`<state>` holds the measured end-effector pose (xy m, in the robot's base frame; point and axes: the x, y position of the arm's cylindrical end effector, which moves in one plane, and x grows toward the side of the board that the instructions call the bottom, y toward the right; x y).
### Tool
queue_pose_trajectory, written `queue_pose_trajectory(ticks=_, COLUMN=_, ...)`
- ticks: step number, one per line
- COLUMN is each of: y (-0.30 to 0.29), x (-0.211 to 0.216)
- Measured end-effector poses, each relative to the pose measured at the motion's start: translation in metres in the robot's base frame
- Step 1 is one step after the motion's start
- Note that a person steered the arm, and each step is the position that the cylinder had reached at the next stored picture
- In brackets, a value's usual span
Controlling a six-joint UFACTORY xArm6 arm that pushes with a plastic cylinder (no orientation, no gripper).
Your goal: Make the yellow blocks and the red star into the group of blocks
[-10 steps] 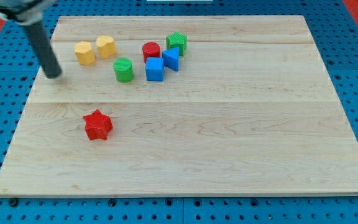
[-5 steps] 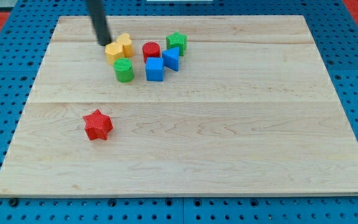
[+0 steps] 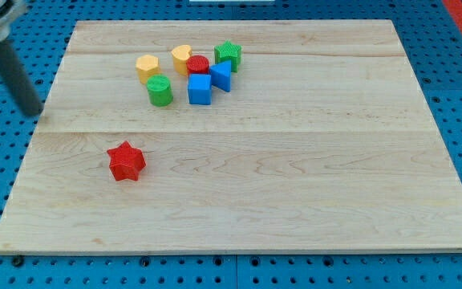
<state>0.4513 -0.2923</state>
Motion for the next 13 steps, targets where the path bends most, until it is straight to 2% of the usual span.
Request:
queue_pose_trajectory(ticks=1, y=0.029, x=0.092)
queue_pose_trajectory(ticks=2, y=0.029, x=0.160)
queue_pose_trajectory(ticks=3, y=0.071, x=0.167)
queue_pose_trajectory(ticks=4, y=0.121, x=0.162)
queue_pose_trajectory(ticks=5, y=0.112, x=0.130)
queue_pose_trajectory(ticks=6, y=0.118, x=0.122)
queue_pose_trajectory(ticks=7, y=0.152, x=0.120)
queue_pose_trajectory(ticks=8, y=0.172, x=0.098)
queue_pose_trajectory(ticks=11, y=0.122, x=-0.031)
queue_pose_trajectory(ticks=12, y=0.157, x=0.020)
queue_pose_trajectory(ticks=13, y=0.083, x=0.006)
